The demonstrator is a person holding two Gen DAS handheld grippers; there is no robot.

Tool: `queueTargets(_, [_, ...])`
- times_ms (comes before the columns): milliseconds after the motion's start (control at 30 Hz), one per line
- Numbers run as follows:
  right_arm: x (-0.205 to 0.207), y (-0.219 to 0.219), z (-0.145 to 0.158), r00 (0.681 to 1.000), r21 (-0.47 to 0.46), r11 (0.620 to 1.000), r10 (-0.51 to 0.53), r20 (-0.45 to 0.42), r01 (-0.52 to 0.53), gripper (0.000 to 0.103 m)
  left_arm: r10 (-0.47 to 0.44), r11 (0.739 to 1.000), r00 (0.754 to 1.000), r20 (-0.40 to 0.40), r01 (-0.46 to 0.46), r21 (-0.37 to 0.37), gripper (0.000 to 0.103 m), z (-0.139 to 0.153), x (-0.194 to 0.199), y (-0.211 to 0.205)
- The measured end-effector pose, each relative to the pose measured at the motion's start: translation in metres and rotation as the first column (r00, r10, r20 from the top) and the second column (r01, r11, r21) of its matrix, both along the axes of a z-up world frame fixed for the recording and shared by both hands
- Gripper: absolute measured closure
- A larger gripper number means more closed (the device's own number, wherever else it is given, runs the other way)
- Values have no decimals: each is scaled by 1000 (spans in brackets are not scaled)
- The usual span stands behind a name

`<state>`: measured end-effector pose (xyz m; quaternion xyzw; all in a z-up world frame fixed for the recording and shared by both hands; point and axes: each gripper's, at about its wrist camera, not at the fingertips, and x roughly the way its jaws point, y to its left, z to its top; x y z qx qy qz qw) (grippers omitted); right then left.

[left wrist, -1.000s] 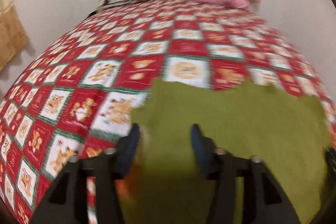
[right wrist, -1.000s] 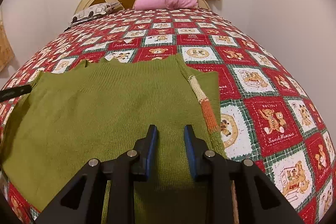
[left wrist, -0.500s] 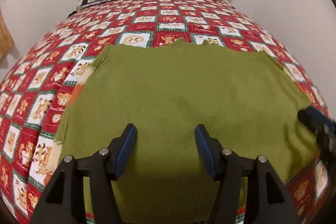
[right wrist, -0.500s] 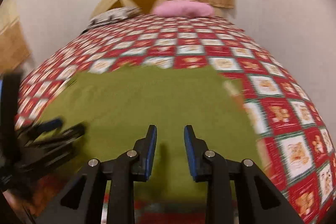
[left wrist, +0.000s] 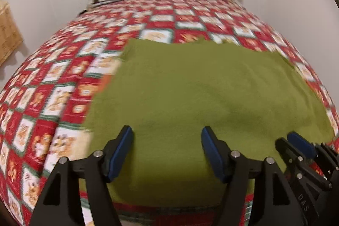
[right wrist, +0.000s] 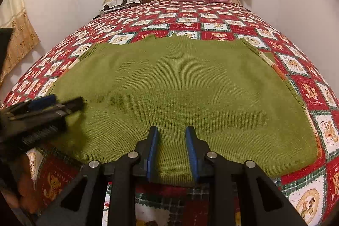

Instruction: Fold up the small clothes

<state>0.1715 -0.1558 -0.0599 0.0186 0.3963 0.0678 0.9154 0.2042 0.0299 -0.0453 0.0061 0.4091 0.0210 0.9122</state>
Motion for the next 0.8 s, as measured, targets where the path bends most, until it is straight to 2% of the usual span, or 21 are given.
queueTargets(33, [1, -1, 0, 1000, 4, 1000, 0, 0, 0, 75, 25, 999, 1000, 19, -25, -21, 25, 3, -2, 10])
queueTargets(133, [1, -3, 0, 1000, 19, 1000, 1, 2, -1, 75, 145, 986, 988, 51, -140, -90, 21, 8, 1, 49])
queueTargets(200, [1, -4, 0, 1000, 28, 1000, 0, 3, 0, 75, 207, 970, 978, 13, -204, -133, 21, 2, 12, 74])
queueTargets(300, [0, -6, 0, 1000, 39, 999, 0, 4, 0, 75, 237, 945, 970, -61, -245, -215, 21, -15, 29, 98])
queueTargets(367, [0, -6, 0, 1000, 43, 999, 0, 3, 0, 75, 230, 922, 969, -90, -246, -299, 21, -25, 31, 107])
queueTargets(467, [0, -6, 0, 1000, 45, 999, 0, 2, -1, 75, 214, 916, 975, -55, -219, -336, 22, -24, 24, 103])
queueTargets(533, [0, -7, 0, 1000, 45, 999, 0, 3, -1, 75, 200, 896, 979, -31, -195, -400, 44, -21, 17, 102])
queueTargets(567, [0, -7, 0, 1000, 45, 999, 0, 3, -1, 75, 168, 867, 985, -27, -161, -471, 46, -20, 15, 102])
queueTargets(600, [0, -6, 0, 1000, 46, 999, 0, 2, 0, 75, 150, 855, 988, -31, -145, -498, 46, -21, 15, 102])
queueTargets(700, [0, -6, 0, 1000, 44, 999, 0, 3, -1, 75, 130, 864, 990, -53, -139, -484, 46, -28, 18, 98])
queueTargets(800, [0, -6, -1, 1000, 48, 999, 0, 2, -1, 75, 125, 848, 991, -48, -132, -513, 42, -29, 19, 101])
